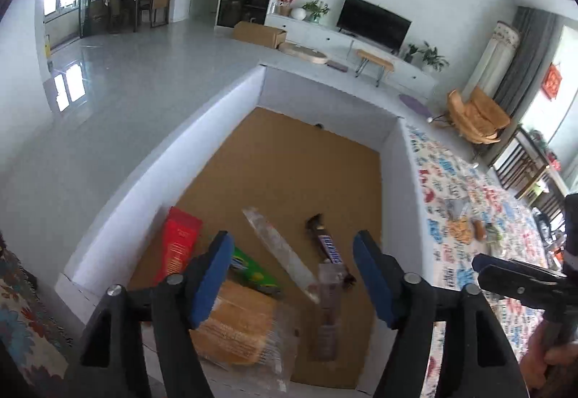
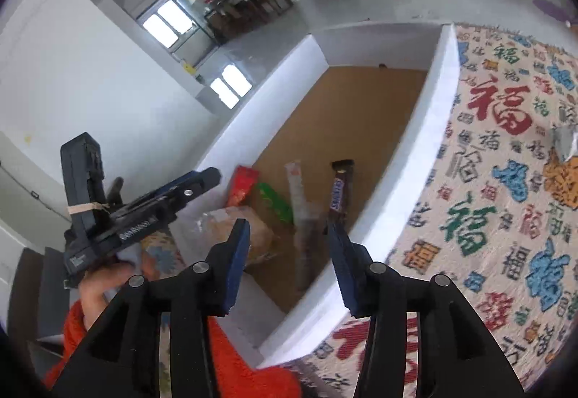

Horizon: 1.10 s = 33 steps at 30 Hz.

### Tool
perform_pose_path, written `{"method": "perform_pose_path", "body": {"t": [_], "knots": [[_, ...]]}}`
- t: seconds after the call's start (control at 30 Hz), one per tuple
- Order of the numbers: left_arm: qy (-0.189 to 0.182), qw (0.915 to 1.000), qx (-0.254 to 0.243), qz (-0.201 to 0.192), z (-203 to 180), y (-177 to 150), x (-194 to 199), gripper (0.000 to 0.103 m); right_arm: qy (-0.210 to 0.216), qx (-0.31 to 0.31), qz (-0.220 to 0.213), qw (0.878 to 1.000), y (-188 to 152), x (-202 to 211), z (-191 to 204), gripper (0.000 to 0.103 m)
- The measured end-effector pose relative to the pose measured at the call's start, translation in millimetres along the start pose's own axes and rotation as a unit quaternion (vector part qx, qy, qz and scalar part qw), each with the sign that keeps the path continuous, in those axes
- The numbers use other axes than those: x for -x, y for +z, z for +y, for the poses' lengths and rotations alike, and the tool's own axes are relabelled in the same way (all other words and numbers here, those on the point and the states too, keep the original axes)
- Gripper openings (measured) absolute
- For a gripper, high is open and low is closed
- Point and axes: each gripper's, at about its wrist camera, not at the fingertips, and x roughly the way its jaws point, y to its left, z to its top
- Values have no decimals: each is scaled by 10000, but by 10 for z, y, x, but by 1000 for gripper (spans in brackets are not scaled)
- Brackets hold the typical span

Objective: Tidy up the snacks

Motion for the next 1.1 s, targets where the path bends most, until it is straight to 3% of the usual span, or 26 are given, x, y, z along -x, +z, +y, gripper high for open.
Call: {"method": "perform_pose_path", "body": {"t": [0.07, 0.2, 0.33, 0.43, 0.5, 0.57, 0.67, 0.83, 0.97, 1.1], "knots": [[-187, 9998, -108, -43, -184, -90, -4, 79, -552, 286, -268, 9977, -165, 200, -200, 71], [-829, 9949, -565, 36, -786, -231, -9, 82, -2205, 584, -479, 9725, -689, 600, -961, 72], [-1522, 9797, -1294, 190, -1625, -531, -111, 101, -3504, -50, -589, 9347, -1262, 1148, -1955, 72], [-1730, 9668, -1796, 550, -2150, -823, -428, 102, -4106, -837, -781, 9046, -1582, 1605, -2602, 72], [-1583, 9630, -2013, 841, -2464, -1009, -879, 102, -4321, -1256, -867, 8888, -1740, 1857, -2892, 72], [-1174, 9640, -2172, 993, -2682, -1149, -1249, 102, -4418, -1516, -941, 8792, -1837, 2047, -3058, 72], [-692, 9684, -2202, 949, -2903, -1257, -1621, 101, -4298, -1826, -1137, 8769, -1937, 2130, -3202, 72], [-410, 9764, -1961, 804, -2872, -1288, -1885, 102, -4339, -1916, -1205, 8721, -1946, 2167, -3198, 74], [-160, 9721, -2190, 823, -2921, -1385, -1966, 103, -4473, -1852, -1105, 8680, -1925, 2075, -3220, 75], [-193, 9727, -2153, 841, -2897, -1382, -1968, 103, -4538, -1884, -1089, 8641, -1938, 2061, -3218, 78]]}}
